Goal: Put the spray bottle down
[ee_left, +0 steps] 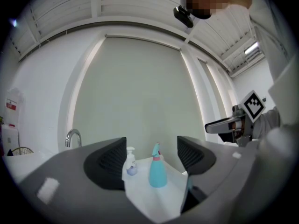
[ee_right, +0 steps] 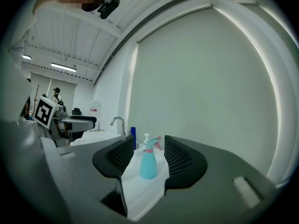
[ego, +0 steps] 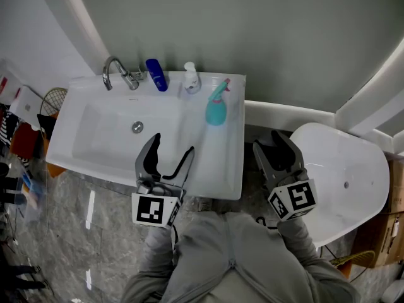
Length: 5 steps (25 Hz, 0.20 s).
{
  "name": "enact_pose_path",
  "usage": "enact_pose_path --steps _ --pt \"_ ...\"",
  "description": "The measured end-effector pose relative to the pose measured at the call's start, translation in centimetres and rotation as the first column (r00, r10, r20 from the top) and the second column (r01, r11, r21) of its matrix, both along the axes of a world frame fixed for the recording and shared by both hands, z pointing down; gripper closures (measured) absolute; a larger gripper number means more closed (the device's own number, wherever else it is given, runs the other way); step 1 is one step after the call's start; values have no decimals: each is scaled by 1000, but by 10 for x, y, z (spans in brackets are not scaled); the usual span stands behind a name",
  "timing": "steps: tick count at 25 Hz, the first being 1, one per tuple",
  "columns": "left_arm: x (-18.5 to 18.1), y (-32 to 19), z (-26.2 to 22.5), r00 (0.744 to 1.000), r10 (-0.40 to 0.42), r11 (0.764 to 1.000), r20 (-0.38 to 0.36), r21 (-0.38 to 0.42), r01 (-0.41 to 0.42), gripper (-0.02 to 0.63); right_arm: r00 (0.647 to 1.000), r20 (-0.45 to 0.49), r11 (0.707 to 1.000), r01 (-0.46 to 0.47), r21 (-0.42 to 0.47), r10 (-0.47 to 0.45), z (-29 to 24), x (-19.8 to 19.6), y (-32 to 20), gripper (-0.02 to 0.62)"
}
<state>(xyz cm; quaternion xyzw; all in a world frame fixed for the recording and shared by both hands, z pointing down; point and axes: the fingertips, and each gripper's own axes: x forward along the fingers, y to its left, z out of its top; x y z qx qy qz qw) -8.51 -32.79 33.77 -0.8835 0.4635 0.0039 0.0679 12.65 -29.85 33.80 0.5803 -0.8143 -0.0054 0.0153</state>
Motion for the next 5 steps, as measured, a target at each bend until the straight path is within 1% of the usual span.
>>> enact_pose_path --steps 5 --pt "0 0 0 1000 1 1000 0 0 -1 218 1000 -6 1000 1 -2 -1 -3 -2 1 394"
